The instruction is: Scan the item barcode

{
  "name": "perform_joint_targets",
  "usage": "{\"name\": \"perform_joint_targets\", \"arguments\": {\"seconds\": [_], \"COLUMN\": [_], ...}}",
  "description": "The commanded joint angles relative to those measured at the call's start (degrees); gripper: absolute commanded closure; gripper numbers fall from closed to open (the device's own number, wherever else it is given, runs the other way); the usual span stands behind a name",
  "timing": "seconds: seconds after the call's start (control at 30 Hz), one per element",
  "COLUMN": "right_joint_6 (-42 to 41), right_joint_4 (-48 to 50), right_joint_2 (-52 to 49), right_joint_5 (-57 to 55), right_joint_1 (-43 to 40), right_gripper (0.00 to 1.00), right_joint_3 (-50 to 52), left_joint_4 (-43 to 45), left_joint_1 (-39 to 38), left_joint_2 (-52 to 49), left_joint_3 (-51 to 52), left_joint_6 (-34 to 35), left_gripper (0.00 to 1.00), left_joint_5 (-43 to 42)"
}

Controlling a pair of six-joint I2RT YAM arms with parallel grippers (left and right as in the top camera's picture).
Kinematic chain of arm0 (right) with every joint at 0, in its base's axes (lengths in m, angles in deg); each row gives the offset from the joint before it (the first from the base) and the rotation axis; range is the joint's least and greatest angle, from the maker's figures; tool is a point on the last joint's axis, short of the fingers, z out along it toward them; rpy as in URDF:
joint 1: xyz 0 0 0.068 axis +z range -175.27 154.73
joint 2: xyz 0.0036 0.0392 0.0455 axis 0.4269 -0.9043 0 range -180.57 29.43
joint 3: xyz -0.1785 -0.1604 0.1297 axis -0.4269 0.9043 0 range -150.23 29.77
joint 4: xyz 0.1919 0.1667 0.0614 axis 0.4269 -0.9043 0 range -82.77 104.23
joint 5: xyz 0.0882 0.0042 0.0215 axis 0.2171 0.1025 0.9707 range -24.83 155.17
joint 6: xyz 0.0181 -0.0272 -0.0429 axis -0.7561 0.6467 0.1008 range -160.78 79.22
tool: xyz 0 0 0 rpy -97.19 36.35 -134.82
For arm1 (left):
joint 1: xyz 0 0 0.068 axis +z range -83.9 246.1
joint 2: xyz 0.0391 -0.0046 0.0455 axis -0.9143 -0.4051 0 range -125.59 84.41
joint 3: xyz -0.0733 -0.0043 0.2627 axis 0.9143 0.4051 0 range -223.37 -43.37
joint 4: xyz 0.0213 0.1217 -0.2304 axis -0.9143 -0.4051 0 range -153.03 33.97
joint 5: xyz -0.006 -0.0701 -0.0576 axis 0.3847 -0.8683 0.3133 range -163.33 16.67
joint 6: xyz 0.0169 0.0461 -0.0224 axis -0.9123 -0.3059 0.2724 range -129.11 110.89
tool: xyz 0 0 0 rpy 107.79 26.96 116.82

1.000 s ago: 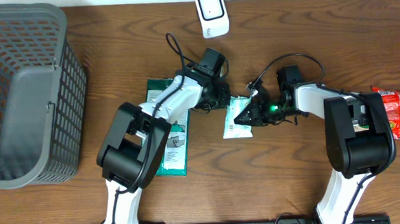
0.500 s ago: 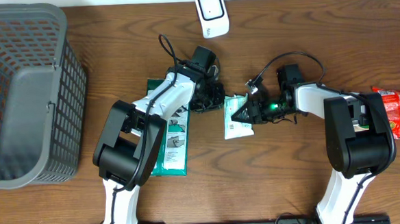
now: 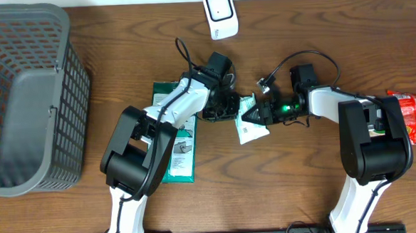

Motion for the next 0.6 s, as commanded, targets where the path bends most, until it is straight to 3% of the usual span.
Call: {"name": "perform_joint_targets", "arguments": {"seconds": [0.0, 0.3, 0.57], "right_joint_6": [0.07, -1.44, -1.38], "right_joint_4": [-0.04, 6.01, 2.71], "right_joint_2": [-0.66, -0.66, -0.66], "right_joint_5": [0.57, 0.57, -0.98], "right_joint_1": [0.09, -1.20, -1.14], "right_gripper": [0.65, 0.64, 0.92], "right_joint_3": [0.15, 0.15, 0.15], "left_joint_4": [0.22, 0.24, 0.17], "left_joint_1": [0.04, -2.14, -1.97], "left_joint_2": [1.51, 1.46, 1.46], "left_joint_3": [-0.72, -0.61, -0.61], "left_joint_6": [-0.92, -0.98, -1.33], "left_gripper": [0.93, 0.93, 0.93], "left_joint_5": [2.91, 6.54, 10.45]}}
